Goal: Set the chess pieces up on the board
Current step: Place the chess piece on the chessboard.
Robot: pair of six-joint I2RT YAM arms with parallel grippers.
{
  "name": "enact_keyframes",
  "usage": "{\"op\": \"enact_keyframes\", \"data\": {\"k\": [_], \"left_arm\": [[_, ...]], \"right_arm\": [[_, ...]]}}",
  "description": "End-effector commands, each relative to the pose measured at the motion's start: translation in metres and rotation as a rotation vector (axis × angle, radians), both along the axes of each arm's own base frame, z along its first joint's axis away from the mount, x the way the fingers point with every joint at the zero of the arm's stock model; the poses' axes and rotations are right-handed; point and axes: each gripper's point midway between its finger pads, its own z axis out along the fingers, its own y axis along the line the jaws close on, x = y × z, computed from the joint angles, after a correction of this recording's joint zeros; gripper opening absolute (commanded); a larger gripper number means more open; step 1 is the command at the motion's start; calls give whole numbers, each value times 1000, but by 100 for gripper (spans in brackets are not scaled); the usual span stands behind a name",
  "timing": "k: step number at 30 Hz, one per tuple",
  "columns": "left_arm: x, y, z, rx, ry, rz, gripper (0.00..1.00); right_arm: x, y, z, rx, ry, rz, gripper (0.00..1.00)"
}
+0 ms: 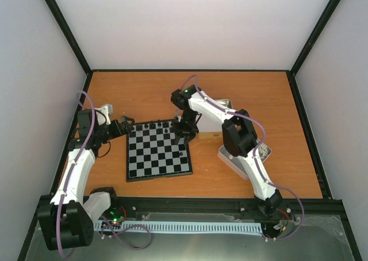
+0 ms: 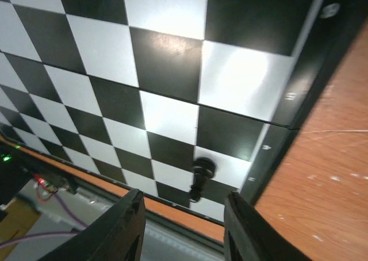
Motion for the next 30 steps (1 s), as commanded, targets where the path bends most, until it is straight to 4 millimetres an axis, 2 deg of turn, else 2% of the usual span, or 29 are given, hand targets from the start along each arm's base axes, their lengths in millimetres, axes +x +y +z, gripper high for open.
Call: {"op": "enact_keyframes", "data": {"k": [1,8,11,14,18,23,30], "left_arm": [[-2,0,18,38,-42,-14,100],[-10,0,46,67,-151,-18,100],[-16,1,57,70,-205,-3,100],[-23,-2,66,53,-271,3,100],[-33,1,82,70,-348,34,100],[-38,2,91,72,-385,43,100],[-43,3,99,74,-418,53,100]], "right_arm": [[22,-12,37,-27,-229,31,41],[35,-14,72,-15,-553,28,47],[41,-20,94,10,-709,36,49],[39,-30,103,44,-818,56,52],[24,-46,85,46,-830,53,53],[9,-52,61,5,-794,44,53],[-2,-49,31,-39,-788,48,51]]}}
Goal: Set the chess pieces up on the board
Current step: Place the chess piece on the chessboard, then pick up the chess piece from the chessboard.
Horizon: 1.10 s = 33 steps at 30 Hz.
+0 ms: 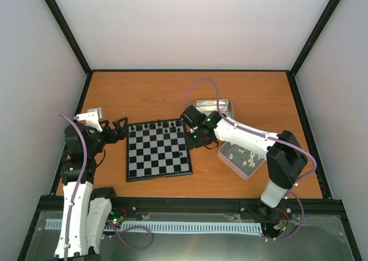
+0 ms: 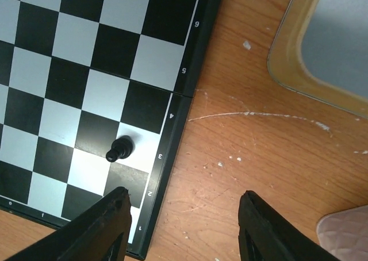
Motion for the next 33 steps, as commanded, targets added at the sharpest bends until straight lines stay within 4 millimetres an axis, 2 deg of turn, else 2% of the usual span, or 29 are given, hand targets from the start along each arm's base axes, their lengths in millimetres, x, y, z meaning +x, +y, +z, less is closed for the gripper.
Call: {"op": "enact_keyframes", "data": {"k": [1,5,8,13,20,29,33], "left_arm": [[-3,-1,14,-2,-59,6,100],[-4,-2,16,0,-66,-1,100],[-5,-1,17,0,-72,6,100],[-5,1,18,2,-76,17,100],[-4,1,16,1,-69,20,100],[-5,2,17,3,-74,24,100],[-5,2,17,4,-76,24,100]], "right_arm": [[3,15,-6,16,-46,-17,51],[-7,38,-12,41,-37,46,49],[-10,47,-24,13,-25,65,47],[-6,49,-38,-29,-39,44,41],[-12,58,-51,-12,5,81,29],[-17,66,-54,2,30,102,27],[-17,66,-58,-8,33,103,17]]}}
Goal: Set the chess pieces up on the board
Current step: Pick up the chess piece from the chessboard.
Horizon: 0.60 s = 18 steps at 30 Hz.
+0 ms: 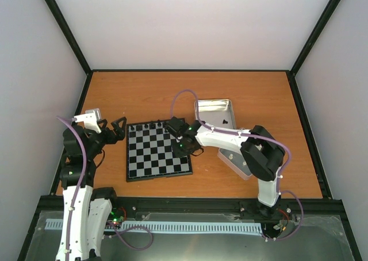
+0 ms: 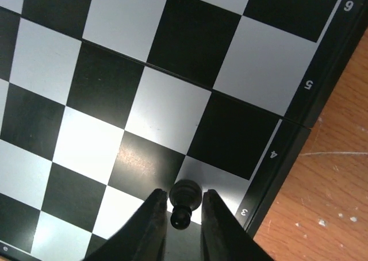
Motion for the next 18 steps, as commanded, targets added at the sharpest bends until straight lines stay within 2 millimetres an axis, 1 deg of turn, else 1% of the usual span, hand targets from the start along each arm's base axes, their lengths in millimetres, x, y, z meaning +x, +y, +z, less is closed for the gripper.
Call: {"op": "enact_keyframes", "data": {"k": [1,3,6,10,14,16,18], "left_arm": [[0,0,8,-3,-32,3,100],[0,0,8,-2,-32,5,100],[0,0,8,-4,-32,5,100],[0,0,8,-3,-33,6,100],[0,0,8,-2,-33,7,100],[0,0,8,-2,-32,7,100],[1,1,8,-1,-32,9,100]], "right_arm": [[3,12,0,13,-14,9,16],[3,13,-1,12,-16,11,14],[4,15,-1,15,-17,11,8],[4,20,5,36,-24,19,3],[10,39,24,115,-55,37,3],[20,53,37,155,-83,33,3],[29,66,45,182,-106,26,4]]}}
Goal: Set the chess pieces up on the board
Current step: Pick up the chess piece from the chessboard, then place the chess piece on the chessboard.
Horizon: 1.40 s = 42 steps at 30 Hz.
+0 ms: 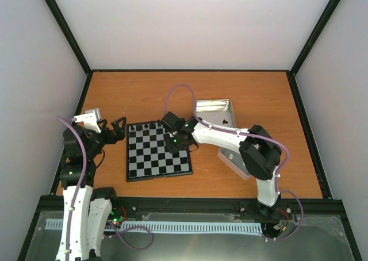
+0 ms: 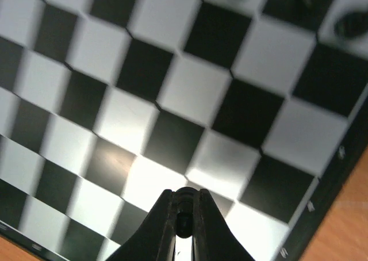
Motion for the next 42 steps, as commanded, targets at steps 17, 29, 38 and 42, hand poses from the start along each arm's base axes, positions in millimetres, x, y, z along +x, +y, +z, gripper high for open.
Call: {"op": "enact_keyframes", "data": {"k": [17,29,38,42], "left_arm": [[-1,2,11,0,-44,19,100],[-1,2,10,-1,-43,16,100],[0,2,10,-1,-40,17,100],[0,2,9,-1,-38,18,100]], "right_arm": [[105,111,16,71,-268,-39,5],[102,113,-11,32,-225,-19,9],[101,116,-2,50,-214,-21,22],[99,119,31,108,-231,-16,30]]}}
